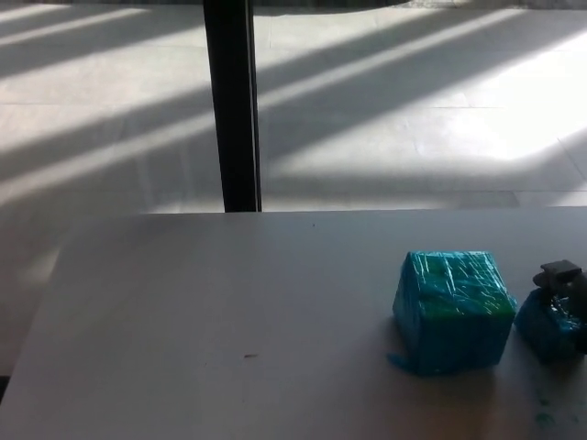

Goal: The robot uses its right hand to pick up the small cube kept on the middle on the desk and place it on the bigger cube kept next to it

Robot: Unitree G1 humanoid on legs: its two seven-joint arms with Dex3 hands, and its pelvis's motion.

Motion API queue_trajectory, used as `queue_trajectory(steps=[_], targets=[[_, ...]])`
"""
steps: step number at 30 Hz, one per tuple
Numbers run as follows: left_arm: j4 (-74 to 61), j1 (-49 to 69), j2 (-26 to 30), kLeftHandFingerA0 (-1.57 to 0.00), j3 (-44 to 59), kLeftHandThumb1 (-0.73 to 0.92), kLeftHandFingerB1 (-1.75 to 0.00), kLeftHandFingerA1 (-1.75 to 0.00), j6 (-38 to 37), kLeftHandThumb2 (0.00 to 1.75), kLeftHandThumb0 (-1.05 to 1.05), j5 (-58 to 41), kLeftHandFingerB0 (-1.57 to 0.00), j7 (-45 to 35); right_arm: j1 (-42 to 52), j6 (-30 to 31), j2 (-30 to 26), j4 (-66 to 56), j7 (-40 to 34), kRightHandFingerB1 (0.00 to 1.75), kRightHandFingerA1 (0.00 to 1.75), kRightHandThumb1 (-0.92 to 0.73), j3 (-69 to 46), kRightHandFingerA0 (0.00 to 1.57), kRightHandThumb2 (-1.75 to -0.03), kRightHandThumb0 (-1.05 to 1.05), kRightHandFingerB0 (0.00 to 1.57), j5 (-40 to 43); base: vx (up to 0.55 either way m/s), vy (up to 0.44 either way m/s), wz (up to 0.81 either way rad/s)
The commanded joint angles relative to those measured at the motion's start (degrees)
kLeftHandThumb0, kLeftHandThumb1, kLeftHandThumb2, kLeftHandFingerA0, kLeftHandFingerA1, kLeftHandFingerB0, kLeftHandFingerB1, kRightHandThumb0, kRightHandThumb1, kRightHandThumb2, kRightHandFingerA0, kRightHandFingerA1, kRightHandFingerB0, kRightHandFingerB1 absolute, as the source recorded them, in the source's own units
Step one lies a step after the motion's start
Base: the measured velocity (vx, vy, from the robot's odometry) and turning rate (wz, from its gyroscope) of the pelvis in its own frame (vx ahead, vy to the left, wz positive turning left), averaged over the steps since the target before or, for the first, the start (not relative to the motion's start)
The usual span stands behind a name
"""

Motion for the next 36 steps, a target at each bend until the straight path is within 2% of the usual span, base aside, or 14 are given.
queue_trajectory(steps=[1,4,5,14,16,18,21,24,25,27,28,30,32,36], targets=[[-0.45,0.56,0.80,-0.44,0.04,0.73,-0.43,-0.59,-1.05,0.62,-0.73,-0.08,-0.46,0.15,0.68,-3.92,-1.88,1.39,-1.01,0.98,1.62,-0.71,-1.41,0.85,-0.84,-0.26,0.80,0.05,0.00,0.000,0.00],[-0.82,0.50,0.64,-0.45,0.90,0.71,-0.43,-0.61,0.41,0.62,-0.71,-1.06,-0.48,-0.02,-0.05,-5.30,-3.52,1.41,-0.84,1.15,1.64,-0.71,-3.46,0.84,-0.83,-0.26,0.76,0.93,0.00,0.000,0.00],[-0.68,0.63,0.70,-0.47,0.45,0.72,-0.44,-0.60,-0.44,0.62,-0.73,-0.46,-0.50,0.06,-0.49,-5.44,-4.83,0.78,0.02,0.85,1.60,-0.69,-4.46,0.81,-0.76,-0.28,0.78,1.35,0.00,0.000,0.00],[-0.70,0.64,0.90,-0.48,0.87,0.69,-0.44,-0.60,0.37,0.61,-0.73,-0.80,-0.53,0.13,-2.20,-9.32,-7.76,0.84,1.17,0.64,1.54,-0.62,-9.03,0.85,-0.82,-0.24,0.85,2.69,0.00,0.000,0.00],[-0.08,0.24,0.82,-0.50,1.01,0.69,-0.45,-0.60,0.31,0.61,-0.74,-0.79,-0.53,0.41,-2.77,-10.31,-8.21,0.73,3.14,1.10,1.60,-0.65,-10.37,0.79,-0.77,-0.25,0.78,4.25,0.00,0.000,0.00],[0.18,0.05,0.83,-0.50,1.14,0.69,-0.47,-0.63,0.46,0.61,-0.74,-0.85,-0.55,0.39,-2.92,-11.00,-8.32,0.78,3.20,0.86,1.57,-0.65,-10.89,0.80,-0.78,-0.24,0.83,4.27,0.00,0.000,0.00],[0.54,0.39,1.03,-0.49,0.97,0.70,-0.43,-0.60,-0.24,0.61,-0.73,-0.44,-0.53,0.69,-3.21,-11.59,-8.33,-0.08,5.61,1.19,1.61,-0.64,-11.81,0.85,-0.80,-0.27,0.79,5.07,0.00,0.000,0.00],[-0.02,0.43,1.07,-0.47,1.28,0.70,-0.40,-0.59,0.82,0.61,-0.71,-0.94,-0.48,0.26,-3.60,-12.23,-8.24,-1.61,6.63,0.71,1.63,-0.66,-13.02,0.83,-0.74,-0.27,0.83,5.95,0.00,0.000,0.00],[-0.04,0.42,1.16,-0.48,1.10,0.71,-0.42,-0.59,0.67,0.62,-0.72,-0.70,-0.49,0.40,-3.53,-12.28,-8.12,-2.77,7.52,1.17,1.66,-0.68,-13.51,0.83,-0.74,-0.24,0.76,6.56,0.00,0.000,0.00],[-0.08,0.51,1.30,-0.48,0.68,0.71,-0.42,-0.59,0.05,0.62,-0.72,-0.13,-0.49,0.59,-3.33,-12.36,-7.90,-4.23,8.70,1.17,1.66,-0.68,-14.28,0.83,-0.74,-0.24,0.76,7.45,0.00,0.000,0.00],[0.04,0.35,1.30,-0.47,0.86,0.71,-0.42,-0.59,0.38,0.62,-0.72,-0.42,-0.50,0.32,-3.39,-12.10,-7.74,-5.57,9.85,0.64,1.54,-0.69,-14.74,0.85,-0.72,-0.28,0.82,7.92,0.00,0.000,0.00],[0.14,0.28,1.34,-0.45,0.87,0.70,-0.43,-0.59,0.52,0.62,-0.73,-0.47,-0.49,0.23,-3.28,-12.71,-7.61,-6.82,10.14,0.63,1.53,-0.66,-15.42,0.88,-0.74,-0.27,0.85,8.03,0.00,0.000,0.00],[0.14,0.46,1.30,-0.45,0.74,0.70,-0.42,-0.61,-0.03,0.62,-0.73,-0.30,-0.50,0.29,-3.61,-13.00,-7.37,-8.66,10.81,1.15,1.68,-0.66,-15.94,0.82,-0.78,-0.28,0.79,8.22,0.00,0.000,0.00],[-0.04,0.63,1.13,-0.46,0.99,0.71,-0.43,-0.60,0.04,0.62,-0.72,-0.54,-0.51,-0.03,-4.68,-11.79,-6.60,-12.03,14.08,1.49,1.72,-0.69,-16.80,0.79,-0.75,-0.29,0.67,9.42,0.00,0.000,0.00]])
